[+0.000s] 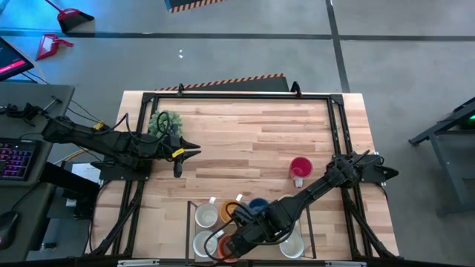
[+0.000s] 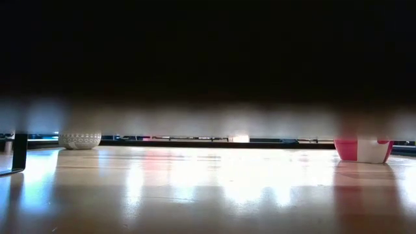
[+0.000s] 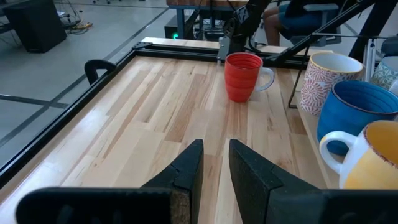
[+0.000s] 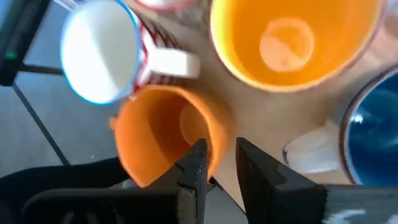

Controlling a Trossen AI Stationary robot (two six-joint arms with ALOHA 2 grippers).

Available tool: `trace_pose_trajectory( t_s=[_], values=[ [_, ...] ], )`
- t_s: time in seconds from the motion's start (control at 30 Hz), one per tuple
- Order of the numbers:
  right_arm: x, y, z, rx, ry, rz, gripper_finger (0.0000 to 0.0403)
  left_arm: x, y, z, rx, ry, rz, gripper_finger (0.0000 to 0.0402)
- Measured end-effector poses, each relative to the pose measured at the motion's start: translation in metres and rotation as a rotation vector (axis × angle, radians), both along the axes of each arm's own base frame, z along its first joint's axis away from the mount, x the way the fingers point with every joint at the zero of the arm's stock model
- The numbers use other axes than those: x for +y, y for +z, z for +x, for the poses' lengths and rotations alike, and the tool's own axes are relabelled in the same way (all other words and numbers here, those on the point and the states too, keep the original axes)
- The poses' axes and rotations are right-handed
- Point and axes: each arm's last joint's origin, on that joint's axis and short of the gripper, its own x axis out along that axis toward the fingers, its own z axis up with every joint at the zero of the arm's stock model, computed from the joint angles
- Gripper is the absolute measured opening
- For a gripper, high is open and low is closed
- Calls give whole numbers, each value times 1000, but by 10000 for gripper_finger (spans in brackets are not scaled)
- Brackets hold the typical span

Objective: Place coffee mugs
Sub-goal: Put the red mug the shelf

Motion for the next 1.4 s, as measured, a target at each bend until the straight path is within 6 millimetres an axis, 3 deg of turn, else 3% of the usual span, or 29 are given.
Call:
trace_pose_trajectory(
  t_s=[0.17, 0.43, 0.53, 0.77, 0.9, 1.03, 1.2, 1.4],
  values=[
    [-15, 25, -13, -1, 4, -125, 61, 0, 0, 0, 1, 0, 0, 67],
    [-43, 36, -43, 168, -29, -328, 52, 0, 0, 0, 1, 0, -2, 67],
    [-52, 38, -43, 143, -29, -387, 50, 0, 0, 0, -2, 5, -18, 67],
    [-92, 43, -33, 158, -110, -420, 51, 0, -2, 0, 9, 12, -39, 67],
    [-116, 40, -40, 192, -133, -482, 48, 0, -2, -1, 17, 3, -50, 67],
    [-133, 51, -74, 168, -164, -580, 42, -1, -4, -1, 32, -27, -59, 67],
    [-150, 65, -132, 41, -278, -621, 39, -1, -4, -1, 39, -28, -57, 67],
    [-177, 53, -195, -23, -354, -616, 39, 0, -4, -1, 39, -7, -30, 67]
  ],
)
